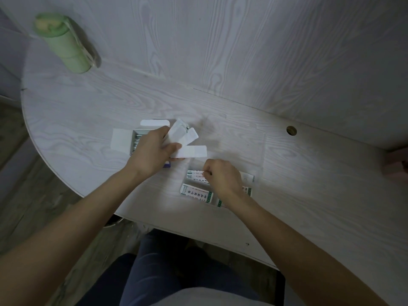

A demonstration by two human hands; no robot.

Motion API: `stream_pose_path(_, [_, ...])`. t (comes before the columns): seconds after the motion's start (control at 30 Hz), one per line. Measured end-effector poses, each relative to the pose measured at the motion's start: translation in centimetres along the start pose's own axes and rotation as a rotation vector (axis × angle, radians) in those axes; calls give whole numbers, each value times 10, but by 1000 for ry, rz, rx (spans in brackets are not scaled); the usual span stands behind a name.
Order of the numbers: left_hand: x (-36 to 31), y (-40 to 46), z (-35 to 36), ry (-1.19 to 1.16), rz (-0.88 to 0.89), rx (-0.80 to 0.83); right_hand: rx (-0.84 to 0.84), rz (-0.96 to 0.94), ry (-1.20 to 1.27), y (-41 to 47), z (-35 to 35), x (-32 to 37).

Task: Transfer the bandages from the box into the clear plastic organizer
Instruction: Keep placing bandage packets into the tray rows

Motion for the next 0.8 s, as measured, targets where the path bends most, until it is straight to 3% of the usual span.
stream_pose_path(0.13, [0, -1, 0, -49, -2, -1, -52, -140, -273, 1, 7, 4])
stream_pose_path(0.2, [-1, -1, -1, -119, -23, -17, -39, -138, -201, 3, 5, 2])
stream_pose_path(0.27, [-3, -3, -1, -171, -43, -40, -49, 3, 238, 2, -10, 6])
stream_pose_path(0.33, [-4, -5, -2, -241, -57, -54, 25, 210, 874, 0, -30, 13])
stream_pose_path(0.4, [-7, -5, 0, -290, -51, -56, 144, 280, 1137, -1, -48, 18])
stream_pose_path(0.5, [-15, -5, 1, -284, -23, -22, 161, 216, 1111, 0, -58, 27])
stream_pose_path(0.67, [-18, -7, 2, -367, -18, 184, 74, 210, 1126, 2, -60, 27])
stream_pose_path(0.8, [-14, -6, 3, -257, 3, 141, 102, 292, 1033, -3, -65, 24])
Point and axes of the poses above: each hand's wrist, its own y-axis towards the middle knuckle, its own z-axis out of the palm, x = y × z, the point moved 1 cm from there along y, towards the middle knuckle, and after that the axes turned 5 degrees about z, right-handed, at the moved point
